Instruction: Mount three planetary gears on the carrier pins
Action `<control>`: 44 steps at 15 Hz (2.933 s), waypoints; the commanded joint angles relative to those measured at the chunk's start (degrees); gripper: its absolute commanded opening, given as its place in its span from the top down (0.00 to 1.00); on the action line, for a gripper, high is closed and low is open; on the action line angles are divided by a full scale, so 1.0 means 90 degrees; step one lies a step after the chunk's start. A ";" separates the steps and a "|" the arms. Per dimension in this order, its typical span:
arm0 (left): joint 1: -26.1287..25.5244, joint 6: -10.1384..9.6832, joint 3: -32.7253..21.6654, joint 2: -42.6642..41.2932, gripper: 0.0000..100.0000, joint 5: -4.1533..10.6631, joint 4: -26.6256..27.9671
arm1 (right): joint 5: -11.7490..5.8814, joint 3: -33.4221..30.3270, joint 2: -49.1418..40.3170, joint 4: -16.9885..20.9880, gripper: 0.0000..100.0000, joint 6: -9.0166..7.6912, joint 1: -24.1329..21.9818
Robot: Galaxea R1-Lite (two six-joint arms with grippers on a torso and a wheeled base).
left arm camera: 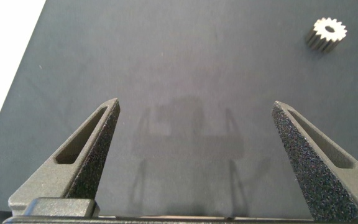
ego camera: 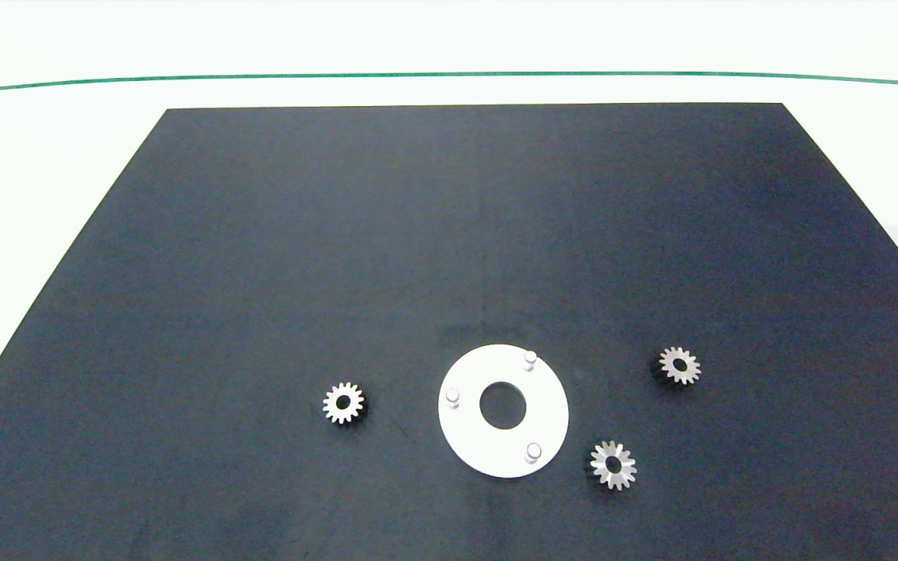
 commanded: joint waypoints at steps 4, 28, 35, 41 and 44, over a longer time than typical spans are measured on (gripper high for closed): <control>-0.0810 0.0242 -0.3209 0.1450 0.00 -0.0178 0.2813 | 0.0112 -0.2854 0.1482 0.2278 0.00 -0.0540 0.0574; -0.0595 0.0721 -0.3717 0.1938 0.00 -0.0188 0.2960 | -0.0493 -0.3948 0.7595 0.0618 0.00 -0.1546 0.4324; -0.0585 0.0721 -0.3717 0.1870 0.00 -0.0188 0.2960 | -0.0835 -0.3899 0.8122 0.0413 0.00 -0.1468 0.4861; -0.0595 0.0721 -0.3697 0.1782 0.00 -0.0188 0.2969 | -0.1089 -0.4075 0.8786 -0.0056 0.00 -0.1468 0.5076; -0.0595 0.0721 -0.3707 0.1782 0.00 -0.0188 0.2960 | -0.1089 -0.4260 0.9089 -0.0065 0.00 -0.1458 0.5135</control>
